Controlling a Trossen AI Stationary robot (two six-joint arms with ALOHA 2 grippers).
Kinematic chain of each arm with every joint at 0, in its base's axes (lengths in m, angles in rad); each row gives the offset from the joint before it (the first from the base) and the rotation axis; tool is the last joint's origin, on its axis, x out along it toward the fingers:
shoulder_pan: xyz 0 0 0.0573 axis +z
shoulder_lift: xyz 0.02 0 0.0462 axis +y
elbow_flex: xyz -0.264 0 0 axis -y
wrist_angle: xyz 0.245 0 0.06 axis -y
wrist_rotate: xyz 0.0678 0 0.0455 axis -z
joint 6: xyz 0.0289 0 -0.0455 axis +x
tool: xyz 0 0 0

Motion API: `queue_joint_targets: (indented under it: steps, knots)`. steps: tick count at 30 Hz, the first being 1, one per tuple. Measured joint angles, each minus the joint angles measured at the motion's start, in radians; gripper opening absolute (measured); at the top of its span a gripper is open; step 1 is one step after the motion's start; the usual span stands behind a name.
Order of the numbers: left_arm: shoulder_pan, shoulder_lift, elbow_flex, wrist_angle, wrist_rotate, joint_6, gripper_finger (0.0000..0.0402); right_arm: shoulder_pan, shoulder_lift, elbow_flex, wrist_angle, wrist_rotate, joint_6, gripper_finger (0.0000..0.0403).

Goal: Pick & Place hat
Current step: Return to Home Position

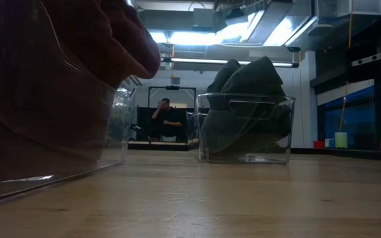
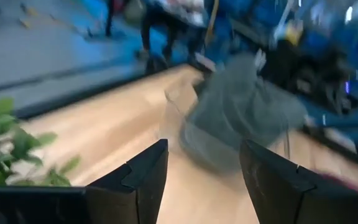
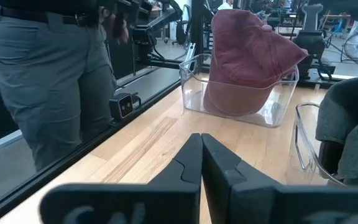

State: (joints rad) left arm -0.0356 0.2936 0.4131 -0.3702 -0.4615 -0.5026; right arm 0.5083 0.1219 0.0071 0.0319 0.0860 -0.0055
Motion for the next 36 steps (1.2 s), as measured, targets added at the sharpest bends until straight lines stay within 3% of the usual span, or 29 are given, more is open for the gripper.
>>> queue_joint_targets:
  steps: [9, 15, 19, 23, 25, 27, 33, 36]
  knots:
    - [0.000, -0.190, -0.189, 0.212, -0.305, 0.228, 0.0191, 0.000, 0.000, 0.000, 0.000, 0.000, 0.000, 0.0007]
    - [0.000, -0.294, -0.280, 0.286, -0.340, 0.512, 0.0195, 0.000, 0.000, 0.000, 0.000, 0.000, 0.000, 0.0007]
    - [0.001, -0.293, -0.326, 0.411, -0.198, 0.645, 0.0195, 0.000, 0.000, 0.000, 0.000, 0.000, 0.000, 0.0007]
    - [0.001, -0.294, -0.386, 0.486, 0.144, 0.809, 0.0192, 0.000, 0.000, 0.000, 0.000, 0.000, 0.000, 0.0007]
    - [0.001, -0.294, -0.404, 0.508, 0.269, 0.835, 0.0192, 0.000, 0.000, 0.000, 0.000, 0.000, 0.000, 0.0007]
    - [0.002, -0.294, -0.404, 0.500, 0.308, 0.832, 0.0192, 0.000, 0.000, 0.000, 0.000, 0.000, 0.000, 0.0007]
    - [0.042, -0.294, -0.404, 0.420, 0.296, 0.694, 0.0191, 0.000, 0.000, 0.000, 0.000, 0.000, 0.000, 0.0007]
    - [0.069, -0.293, -0.404, 0.389, 0.423, 0.613, 0.0193, 0.000, 0.000, 0.000, 0.000, 0.000, 0.000, 0.0007]
